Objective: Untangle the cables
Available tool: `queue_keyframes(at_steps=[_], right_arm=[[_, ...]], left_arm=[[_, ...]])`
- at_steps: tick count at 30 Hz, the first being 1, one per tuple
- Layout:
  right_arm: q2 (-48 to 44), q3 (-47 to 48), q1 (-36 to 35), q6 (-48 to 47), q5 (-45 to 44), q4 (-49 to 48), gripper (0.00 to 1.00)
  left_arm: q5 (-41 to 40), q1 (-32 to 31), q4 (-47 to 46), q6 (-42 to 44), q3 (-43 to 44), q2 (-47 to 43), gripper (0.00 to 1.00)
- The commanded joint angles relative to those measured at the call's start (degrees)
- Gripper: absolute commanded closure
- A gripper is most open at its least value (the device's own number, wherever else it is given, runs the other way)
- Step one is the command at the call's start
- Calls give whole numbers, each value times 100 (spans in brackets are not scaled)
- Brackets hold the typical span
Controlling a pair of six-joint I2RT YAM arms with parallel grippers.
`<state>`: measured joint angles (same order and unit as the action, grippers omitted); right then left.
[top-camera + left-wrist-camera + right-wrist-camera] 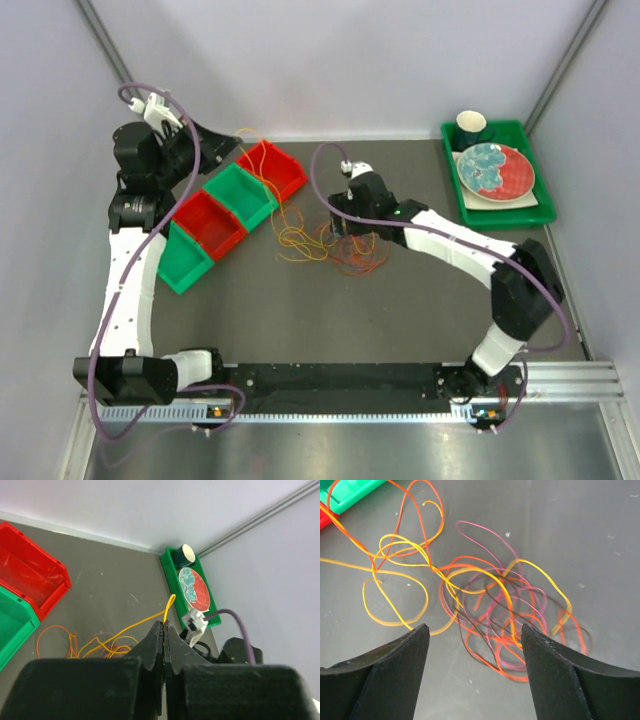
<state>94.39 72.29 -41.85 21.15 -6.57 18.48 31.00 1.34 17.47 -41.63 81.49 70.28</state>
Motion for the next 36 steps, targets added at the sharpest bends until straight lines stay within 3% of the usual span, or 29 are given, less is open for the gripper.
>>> queue_keyframes(at_steps=[1,6,8,12,16,20,28,33,34,36], right_arm=[[431,663,-113,3,261,68,28],[650,750,-394,3,86,-64,28],[817,917,-395,91,-396,119,28],[1274,1671,-386,152,-767,480,21],[1609,2061,-377,1055,-1021,824,21],[1574,1973,-368,2041,-926,780,33],[2012,2201,-289,3368,-574,990,30],[2354,2271,-193,3528,-293,552,32],[2443,2376,-192,3528,-301,560,40],[2723,2761,-166,3502,-301,718,70]], left_arm=[[-112,15,37,190,262,-76,100],[-138,15,98,234,279,-85,100],[-147,15,90,243,288,-85,100],[-147,15,98,225,306,-76,100],[-191,6,116,243,332,-85,100],[-235,15,125,269,315,-102,100],[-226,15,142,269,306,-111,100],[-235,6,177,295,306,-172,100],[-235,15,177,278,288,-173,100],[-244,24,177,260,279,-190,100]])
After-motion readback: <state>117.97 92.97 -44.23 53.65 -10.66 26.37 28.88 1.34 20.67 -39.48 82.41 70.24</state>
